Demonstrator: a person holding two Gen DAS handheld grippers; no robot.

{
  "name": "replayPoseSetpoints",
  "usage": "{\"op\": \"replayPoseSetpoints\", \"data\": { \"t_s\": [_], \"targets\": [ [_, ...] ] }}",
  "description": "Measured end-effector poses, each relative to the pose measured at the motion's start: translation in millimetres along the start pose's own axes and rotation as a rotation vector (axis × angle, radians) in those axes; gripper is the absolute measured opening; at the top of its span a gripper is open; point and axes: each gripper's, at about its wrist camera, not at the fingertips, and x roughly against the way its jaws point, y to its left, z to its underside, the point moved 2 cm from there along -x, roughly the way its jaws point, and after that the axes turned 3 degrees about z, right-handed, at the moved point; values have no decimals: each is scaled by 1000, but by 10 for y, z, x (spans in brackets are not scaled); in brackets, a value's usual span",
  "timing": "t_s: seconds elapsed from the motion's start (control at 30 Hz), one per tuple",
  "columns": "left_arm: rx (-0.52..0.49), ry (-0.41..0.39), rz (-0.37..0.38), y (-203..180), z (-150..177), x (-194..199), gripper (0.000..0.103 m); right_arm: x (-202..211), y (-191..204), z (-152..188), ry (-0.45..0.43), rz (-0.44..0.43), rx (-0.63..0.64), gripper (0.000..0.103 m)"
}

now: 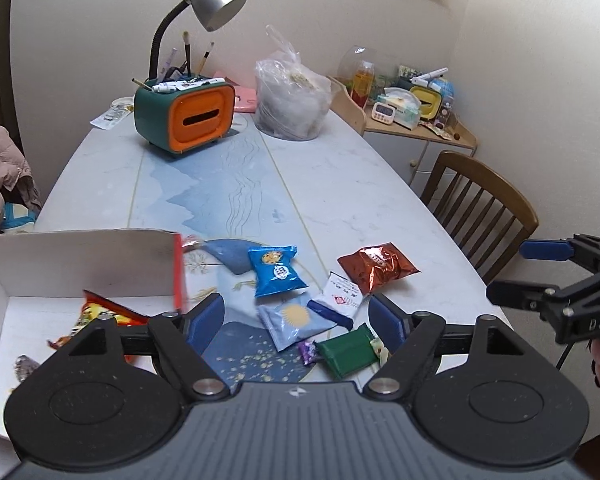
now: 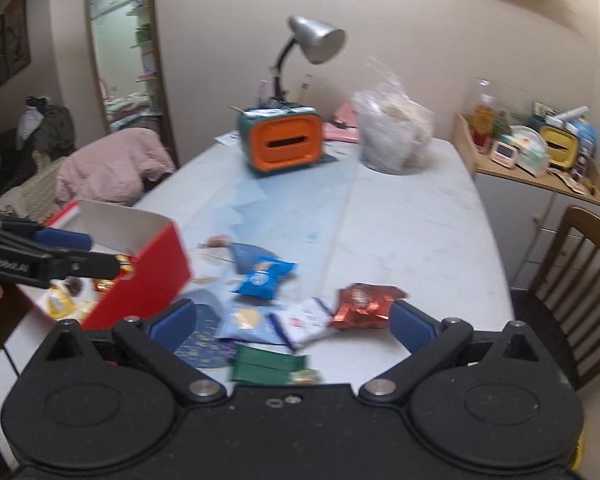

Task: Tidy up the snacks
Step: 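Move both open tools back toward the remaining snack pile, then grasp the red-brown Oreo foil bag with the right tool while the left tool grasps the orange candy stick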

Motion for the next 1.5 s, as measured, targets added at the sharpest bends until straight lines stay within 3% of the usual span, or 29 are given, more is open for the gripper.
{"op": "replayPoseSetpoints", "data": {
  "t_s": [0.37,0.63,0.83,0.97,1.17,1.27,1.5],
  "targets": [
    [52,35,-85,-205,-122,-595,79,-637,-669,-28,88,14,-55,103],
    [85,56,-171,-170,-194,-973,79,-1312,-861,-23,174,-8,-94,103],
    [90,68,-202,-73,-438,-1135,79,-1742,-899,-56,239,-19,-147,102],
    [122,113,-215,89,-690,-1283,79,-1989,-920,-84,309,8,-184,101],
    [265,178,-243,590,-1007,-1526,79,-2223,-925,-110,411,13,-217,99],
    [304,235,-210,812,-1121,-1671,79,-2285,-917,-99,460,0,-229,93],
    [160,400,-238,1122,-1265,-2046,79,-2351,-899,-85,501,-12,-233,87]
  ]
}}
